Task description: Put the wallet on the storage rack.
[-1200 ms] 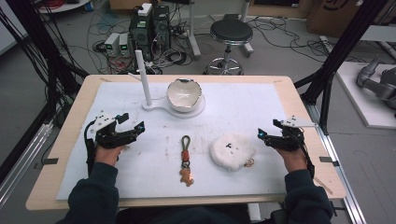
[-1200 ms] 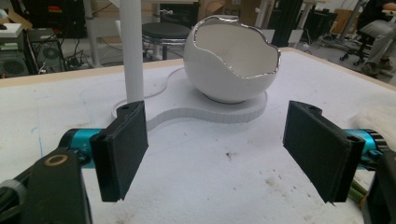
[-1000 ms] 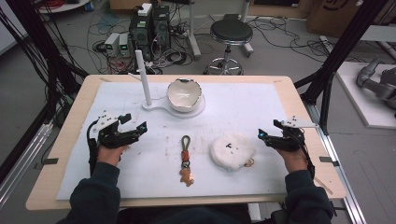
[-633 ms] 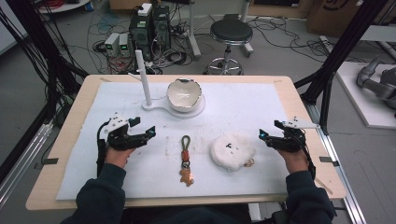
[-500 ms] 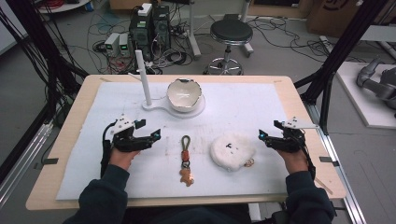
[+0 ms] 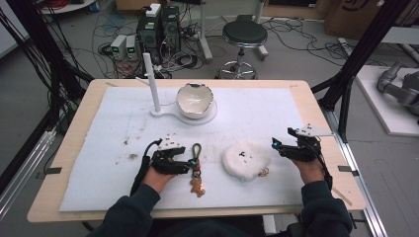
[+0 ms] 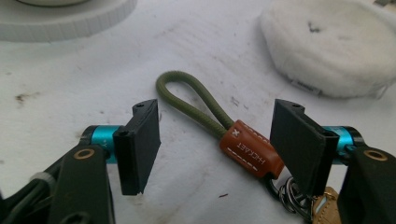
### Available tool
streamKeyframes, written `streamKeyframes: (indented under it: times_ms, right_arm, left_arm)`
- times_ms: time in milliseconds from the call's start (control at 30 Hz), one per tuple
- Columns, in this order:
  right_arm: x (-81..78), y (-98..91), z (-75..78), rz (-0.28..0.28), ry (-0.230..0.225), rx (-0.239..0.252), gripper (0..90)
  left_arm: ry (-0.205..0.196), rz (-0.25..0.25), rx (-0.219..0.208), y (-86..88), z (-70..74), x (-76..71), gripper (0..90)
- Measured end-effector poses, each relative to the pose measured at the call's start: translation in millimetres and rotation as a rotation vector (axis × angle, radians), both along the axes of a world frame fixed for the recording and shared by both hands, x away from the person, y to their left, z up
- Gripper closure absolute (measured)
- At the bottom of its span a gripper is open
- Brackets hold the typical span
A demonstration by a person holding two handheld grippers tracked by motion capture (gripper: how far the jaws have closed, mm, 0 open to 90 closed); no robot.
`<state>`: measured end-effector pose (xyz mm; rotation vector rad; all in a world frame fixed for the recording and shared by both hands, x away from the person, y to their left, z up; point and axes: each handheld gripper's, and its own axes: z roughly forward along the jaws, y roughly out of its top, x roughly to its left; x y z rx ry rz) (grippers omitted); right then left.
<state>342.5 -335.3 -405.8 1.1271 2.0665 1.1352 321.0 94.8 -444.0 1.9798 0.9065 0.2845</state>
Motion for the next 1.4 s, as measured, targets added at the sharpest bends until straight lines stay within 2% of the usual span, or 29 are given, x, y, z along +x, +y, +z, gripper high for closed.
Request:
streamKeyframes:
  times_ms: [133,200,233,367,467,500,533,567,600,633,667,733,867,1067,1200,1300,1367,1400]
  right_arm:
    - [0.3,-0.5,-0.1,-0.003,0.001,0.005,24.6]
    - [0.1,0.2,-0.2,-0.001,0.002,0.001,24.6]
    - [-0.1,0.4,-0.2,0.001,0.003,0.001,24.6]
    - [-0.5,0.4,0.0,-0.001,0.001,0.001,24.6]
    - [-0.5,0.2,0.0,-0.004,0.004,0.002,24.6]
    - [-0.5,0.2,0.0,-0.004,0.004,0.002,24.6]
    - [-0.5,0.5,-0.1,-0.004,0.004,0.001,24.6]
    - [-0.6,0.6,-0.1,-0.003,0.004,0.002,24.6]
    - [-0.6,0.6,-0.1,-0.003,0.004,0.002,24.6]
    - [-0.6,0.4,-0.2,-0.002,0.003,0.001,24.6]
    - [-0.9,0.0,0.0,-0.004,0.003,0.000,24.6]
    - [-1.0,-0.4,-0.1,-0.004,0.005,0.002,24.6]
    - [-1.0,-0.2,-0.3,-0.002,0.005,0.000,24.7]
    - [-1.1,-0.3,-0.2,-0.002,0.006,0.001,24.7]
    - [-0.8,-0.7,-0.2,-0.002,0.005,0.000,24.7]
    - [-0.6,0.1,-0.6,-0.001,0.006,0.001,24.8]
    - [-0.5,0.5,-0.6,-0.001,0.009,0.002,24.8]
    - [-0.6,0.6,-0.5,-0.001,0.008,0.003,24.8]
  left_arm:
    - [0.016,-0.004,0.029,-9.7,-2.8,-0.2,34.7]
    - [0.017,-0.009,0.064,-14.8,-3.1,-0.3,34.4]
    - [0.017,-0.009,0.064,-14.8,-3.1,-0.3,33.3]
    - [0.014,-0.024,0.119,-21.5,-4.6,-0.8,29.6]
    - [0.019,-0.030,0.138,-23.9,-5.6,0.1,26.6]
    - [0.018,-0.033,0.142,-24.0,-5.4,0.3,26.6]
    - [0.013,-0.037,0.156,-23.5,-4.6,0.3,31.1]
    - [0.004,-0.048,0.176,-21.4,-3.4,1.0,34.0]
    - [0.004,-0.048,0.176,-21.4,-3.4,1.0,38.9]
    - [0.001,-0.058,0.187,-19.1,-2.2,1.8,38.9]
    - [0.007,-0.075,0.195,-13.2,-0.2,4.4,49.7]
    - [0.021,-0.071,0.196,-7.0,1.2,6.8,54.5]
    - [0.041,-0.078,0.188,2.4,2.5,11.6,55.4]
    - [0.060,-0.100,0.222,26.2,6.9,22.8,56.3]
    - [0.043,-0.114,0.221,42.3,8.4,29.3,56.3]
    - [0.036,-0.118,0.216,46.4,7.5,32.0,55.5]
    - [0.036,-0.104,0.223,43.5,4.9,32.6,53.0]
    - [0.040,-0.054,0.224,38.8,4.0,31.8,48.5]
